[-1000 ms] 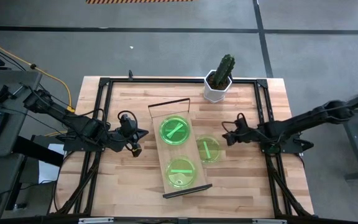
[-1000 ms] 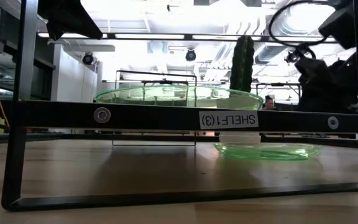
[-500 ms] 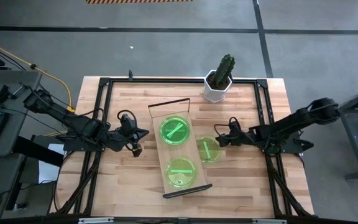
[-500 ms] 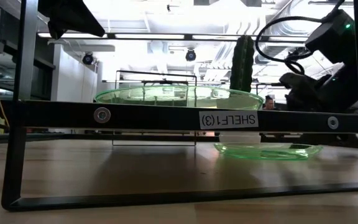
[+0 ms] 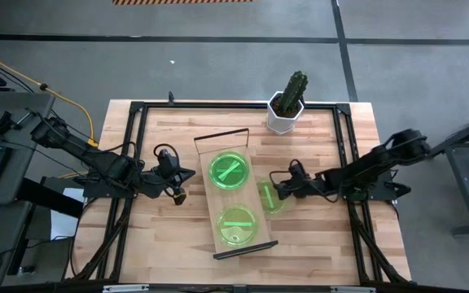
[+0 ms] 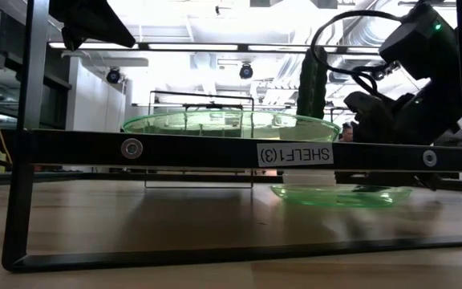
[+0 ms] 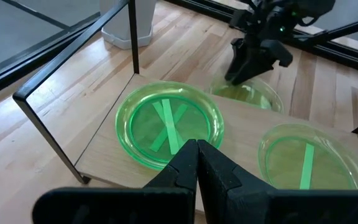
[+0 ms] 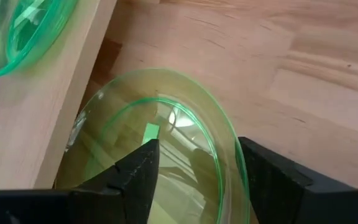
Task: Place and stack plates onto a shelf
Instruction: Stack the green plate on top of the bottom green plate on the shelf
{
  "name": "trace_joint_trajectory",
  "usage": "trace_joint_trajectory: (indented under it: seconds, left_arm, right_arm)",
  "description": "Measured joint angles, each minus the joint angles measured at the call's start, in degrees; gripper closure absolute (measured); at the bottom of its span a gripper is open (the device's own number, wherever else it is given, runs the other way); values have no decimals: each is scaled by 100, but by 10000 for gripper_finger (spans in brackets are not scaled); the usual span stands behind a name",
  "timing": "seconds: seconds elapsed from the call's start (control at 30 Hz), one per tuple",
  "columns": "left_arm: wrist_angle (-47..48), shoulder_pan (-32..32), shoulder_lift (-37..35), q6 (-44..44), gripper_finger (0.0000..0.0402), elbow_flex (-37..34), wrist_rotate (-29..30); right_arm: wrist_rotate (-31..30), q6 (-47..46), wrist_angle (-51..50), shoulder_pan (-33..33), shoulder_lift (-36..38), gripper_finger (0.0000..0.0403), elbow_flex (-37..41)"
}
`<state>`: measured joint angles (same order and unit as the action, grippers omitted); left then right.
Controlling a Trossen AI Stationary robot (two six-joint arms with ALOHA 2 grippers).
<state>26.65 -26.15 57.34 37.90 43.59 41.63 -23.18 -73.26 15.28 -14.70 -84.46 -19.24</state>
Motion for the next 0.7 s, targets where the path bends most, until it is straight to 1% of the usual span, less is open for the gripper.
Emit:
trace_joint_trajectory:
  seconds: [0.07,0.13,0.2,0.27,0.3,0.33,0.4,0.5,0.57,0.7]
  left_arm:
    - [0,0,0,0,401,0,0]
    - [2,0,0,0,402,0,0]
    - [4,0,0,0,402,0,0]
    - [4,0,0,-1,401,0,0]
    - [7,0,0,-3,401,0,-2]
    - [7,0,0,-3,401,0,-2]
    - [10,0,0,-3,401,0,-2]
    - [11,0,0,-6,401,0,-2]
    - [13,0,0,-10,401,0,-2]
    - [30,0,0,-22,402,0,-1]
  right_arm:
    - [-58,-3,-24,-32,-93,209,-49]
    - [-96,-23,-41,-44,-156,242,-53]
    - [-108,-121,-157,-42,-192,292,-57]
    - [-132,-211,-297,-42,-195,356,-56]
    - [-137,-239,-315,-40,-194,379,-41]
    - [-125,-247,-324,-40,-175,389,-33]
    - [-59,-314,-397,-35,-100,388,-27]
    - [113,-285,-716,-43,174,400,-19]
    - [197,-274,-1053,-48,437,401,-16]
    - [221,-185,-2113,-53,1145,402,-1]
